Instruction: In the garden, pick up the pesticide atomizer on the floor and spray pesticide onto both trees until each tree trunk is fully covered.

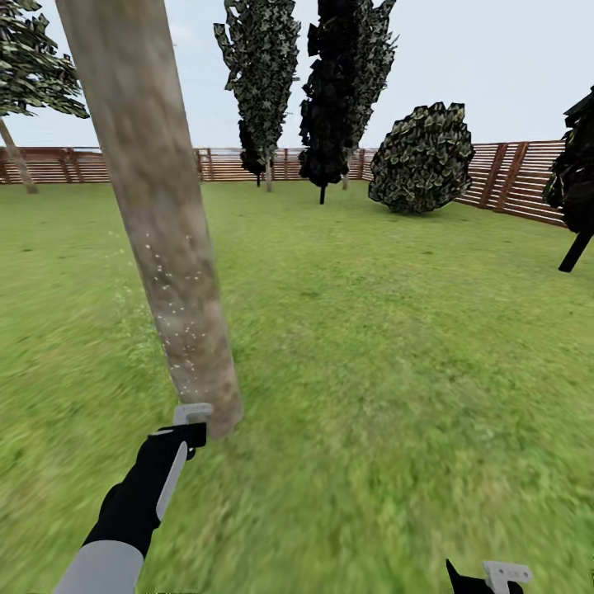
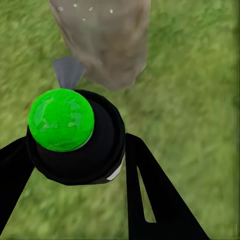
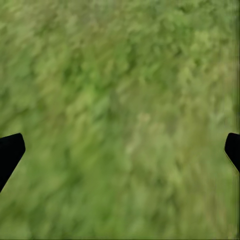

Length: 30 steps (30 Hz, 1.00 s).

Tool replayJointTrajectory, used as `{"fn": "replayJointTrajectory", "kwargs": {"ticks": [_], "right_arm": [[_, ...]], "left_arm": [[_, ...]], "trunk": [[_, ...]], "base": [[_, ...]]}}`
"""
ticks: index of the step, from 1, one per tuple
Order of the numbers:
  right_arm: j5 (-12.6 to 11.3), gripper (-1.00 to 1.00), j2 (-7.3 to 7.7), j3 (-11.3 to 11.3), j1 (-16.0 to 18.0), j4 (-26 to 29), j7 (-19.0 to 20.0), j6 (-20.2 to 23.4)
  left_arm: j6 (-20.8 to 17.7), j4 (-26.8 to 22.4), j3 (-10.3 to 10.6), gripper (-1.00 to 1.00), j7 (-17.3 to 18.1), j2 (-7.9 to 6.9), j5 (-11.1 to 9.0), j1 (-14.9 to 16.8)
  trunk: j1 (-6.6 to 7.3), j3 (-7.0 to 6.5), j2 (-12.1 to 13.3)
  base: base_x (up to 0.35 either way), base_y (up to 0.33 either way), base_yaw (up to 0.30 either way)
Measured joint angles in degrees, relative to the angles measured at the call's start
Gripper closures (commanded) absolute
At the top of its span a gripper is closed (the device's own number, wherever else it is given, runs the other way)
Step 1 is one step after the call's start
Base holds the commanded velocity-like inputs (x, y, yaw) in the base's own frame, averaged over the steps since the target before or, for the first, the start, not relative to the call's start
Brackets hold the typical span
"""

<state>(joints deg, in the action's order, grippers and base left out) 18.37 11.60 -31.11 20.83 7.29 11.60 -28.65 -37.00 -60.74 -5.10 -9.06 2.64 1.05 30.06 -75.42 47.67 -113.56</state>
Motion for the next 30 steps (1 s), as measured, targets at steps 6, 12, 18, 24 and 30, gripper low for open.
{"fn": "replayJointTrajectory", "kwargs": {"ticks": [6,12,18,24,30], "right_arm": [[0.0,-1.0,0.0,0.0,0.0,0.0,0.0,0.0],[0.0,-1.0,0.0,0.0,0.0,0.0,0.0,0.0],[0.0,-1.0,0.0,0.0,0.0,0.0,0.0,0.0],[0.0,-1.0,0.0,0.0,0.0,0.0,0.0,0.0],[0.0,-1.0,0.0,0.0,0.0,0.0,0.0,0.0]], "left_arm": [[0.0,0.0,0.0,1.0,0.0,0.0,0.0,0.0],[0.0,0.0,0.0,1.0,0.0,0.0,0.0,0.0],[0.0,0.0,0.0,1.0,0.0,0.04,0.0,0.0],[0.0,0.4,0.0,1.0,0.0,0.09,0.0,0.0],[0.8,0.4,0.0,1.0,0.0,0.09,0.0,0.0]], "trunk": [[0.0,0.0,0.0],[0.0,0.0,0.0],[0.0,0.0,0.0],[0.0,0.0,0.0],[0.0,0.0,0.0]], "base": [[0.06,-0.275,0.256],[0.155,-0.26,0.274],[0.179,-0.236,0.125],[0.14,-0.246,0.003],[0.091,-0.264,0.003]]}}
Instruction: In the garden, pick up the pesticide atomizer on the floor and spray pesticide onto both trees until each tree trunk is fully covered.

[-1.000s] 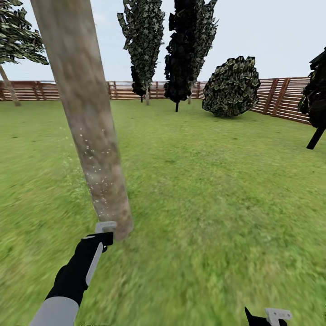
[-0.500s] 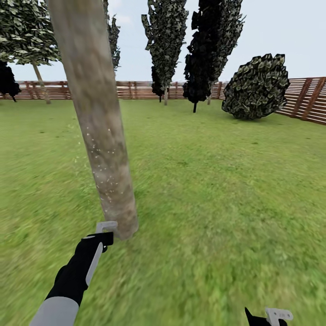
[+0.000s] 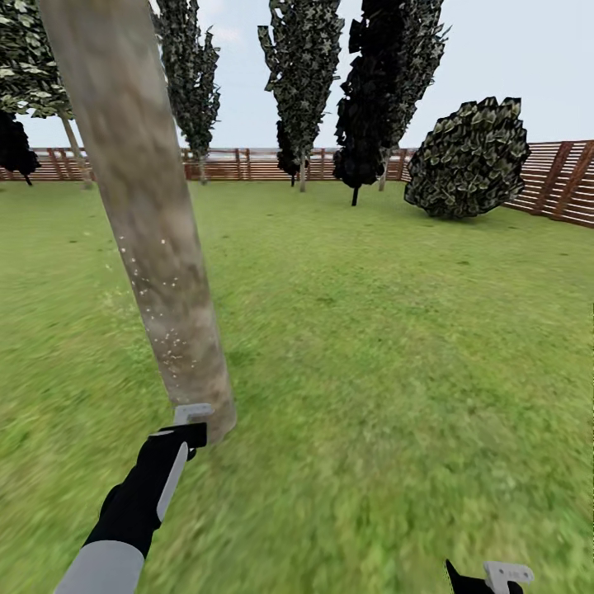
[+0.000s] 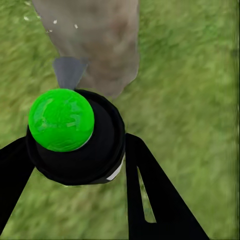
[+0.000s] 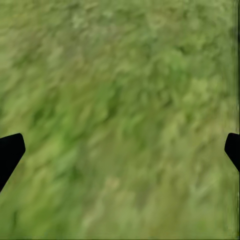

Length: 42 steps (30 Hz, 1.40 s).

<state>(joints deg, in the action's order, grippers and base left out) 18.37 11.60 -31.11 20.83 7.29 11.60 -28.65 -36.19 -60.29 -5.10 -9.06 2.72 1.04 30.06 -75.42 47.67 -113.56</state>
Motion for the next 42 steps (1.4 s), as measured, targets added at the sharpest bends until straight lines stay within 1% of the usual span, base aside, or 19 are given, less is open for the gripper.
{"fn": "replayJointTrajectory", "kwargs": {"ticks": [3,14,19,30,42], "right_arm": [[0.0,-1.0,0.0,0.0,0.0,0.0,0.0,0.0],[0.0,-1.0,0.0,0.0,0.0,0.0,0.0,0.0],[0.0,-1.0,0.0,0.0,0.0,0.0,0.0,0.0],[0.0,-1.0,0.0,0.0,0.0,0.0,0.0,0.0],[0.0,-1.0,0.0,0.0,0.0,0.0,0.0,0.0]], "left_arm": [[0.6,0.0,0.0,1.0,0.0,0.0,0.0,0.0],[0.6,0.0,0.0,1.0,-0.1,0.0,0.1,0.0],[0.6,0.8,0.0,1.0,-0.2,0.0,0.1,0.0],[0.6,0.9,0.0,1.0,-0.3,0.0,0.1,0.0],[0.7,0.9,0.0,1.0,-0.2,0.01,0.1,0.0]], "trunk": [[0.0,0.0,0.0],[0.0,0.0,0.0],[0.0,0.0,0.0],[0.0,0.0,0.0],[0.0,0.0,0.0]], "base": [[0.083,-0.267,0.169],[0.087,-0.267,0.269],[0.135,-0.267,0.275],[0.145,-0.267,0.274],[0.044,-0.268,0.029]]}}
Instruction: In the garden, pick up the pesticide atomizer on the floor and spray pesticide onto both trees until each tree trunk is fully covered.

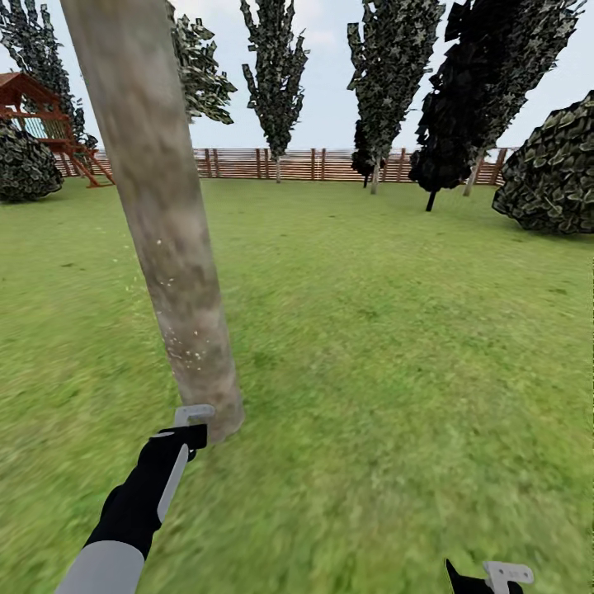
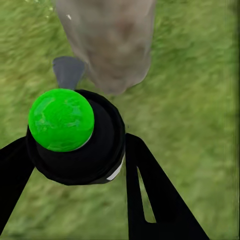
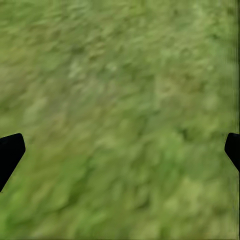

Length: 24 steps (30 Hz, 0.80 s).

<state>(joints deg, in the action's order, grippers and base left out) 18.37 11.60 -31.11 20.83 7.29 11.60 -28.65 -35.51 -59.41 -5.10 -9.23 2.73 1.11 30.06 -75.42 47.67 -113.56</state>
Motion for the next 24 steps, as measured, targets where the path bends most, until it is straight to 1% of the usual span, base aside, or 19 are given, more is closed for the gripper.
{"fn": "replayJointTrajectory", "kwargs": {"ticks": [5,13,18,24], "right_arm": [[0.0,-1.0,0.0,0.0,0.0,0.0,0.0,0.0],[0.0,-1.0,0.0,0.0,0.0,0.0,0.0,0.0],[0.0,-1.0,0.0,0.0,0.0,0.0,0.0,0.0],[0.0,-1.0,0.0,0.0,0.0,0.0,0.0,0.0]], "left_arm": [[0.0,0.0,0.0,1.0,0.0,0.0,0.0,0.0],[0.0,0.0,0.0,1.0,0.0,-0.01,0.0,0.0],[0.0,0.0,0.0,1.0,0.0,0.0,0.0,0.0],[0.0,0.0,0.0,1.0,0.0,-0.01,0.0,0.0]], "trunk": [[0.0,0.0,0.0],[0.0,0.0,0.0],[0.0,0.0,0.0],[0.0,0.0,0.0]], "base": [[0.0,-0.269,0.028],[0.0,-0.269,0.252],[0.065,-0.269,0.277],[0.1,-0.269,0.051]]}}
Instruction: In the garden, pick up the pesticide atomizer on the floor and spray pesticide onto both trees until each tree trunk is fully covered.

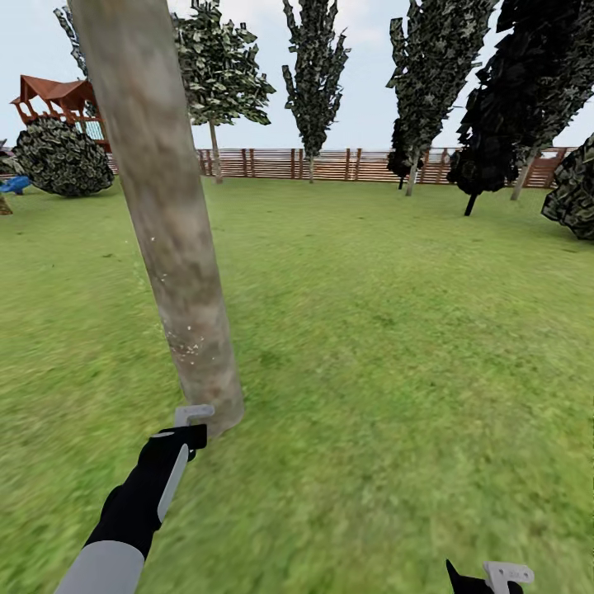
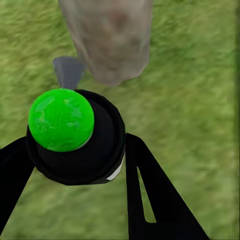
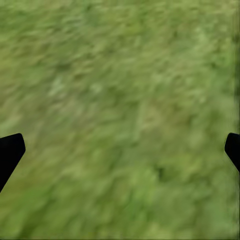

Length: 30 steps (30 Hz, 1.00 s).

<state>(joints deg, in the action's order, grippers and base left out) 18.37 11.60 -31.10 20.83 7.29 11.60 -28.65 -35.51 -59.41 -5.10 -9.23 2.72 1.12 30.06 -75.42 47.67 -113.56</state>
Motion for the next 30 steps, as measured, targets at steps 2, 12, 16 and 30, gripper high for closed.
{"fn": "replayJointTrajectory", "kwargs": {"ticks": [2,12,16,30], "right_arm": [[0.0,-1.0,0.0,0.0,0.0,0.0,0.0,0.0],[0.0,-1.0,0.0,0.0,0.0,0.0,0.0,0.0],[0.0,-1.0,0.0,0.0,0.0,0.0,0.0,0.0],[0.0,-1.0,0.0,0.0,0.0,0.0,0.0,0.0]], "left_arm": [[0.0,0.0,0.0,1.0,0.0,0.0,0.0,0.0],[0.0,0.0,0.0,1.0,0.0,0.0,0.0,0.0],[0.0,0.0,0.0,1.0,0.0,0.0,0.0,0.0],[0.0,0.0,-0.1,1.0,0.0,-0.04,0.0,0.0]], "trunk": [[0.0,0.0,0.0],[0.0,0.0,0.0],[0.0,0.0,0.0],[0.0,0.0,0.0]], "base": [[0.102,-0.269,0.001],[0.102,-0.269,0.0],[0.102,-0.269,0.039],[0.103,-0.268,0.26]]}}
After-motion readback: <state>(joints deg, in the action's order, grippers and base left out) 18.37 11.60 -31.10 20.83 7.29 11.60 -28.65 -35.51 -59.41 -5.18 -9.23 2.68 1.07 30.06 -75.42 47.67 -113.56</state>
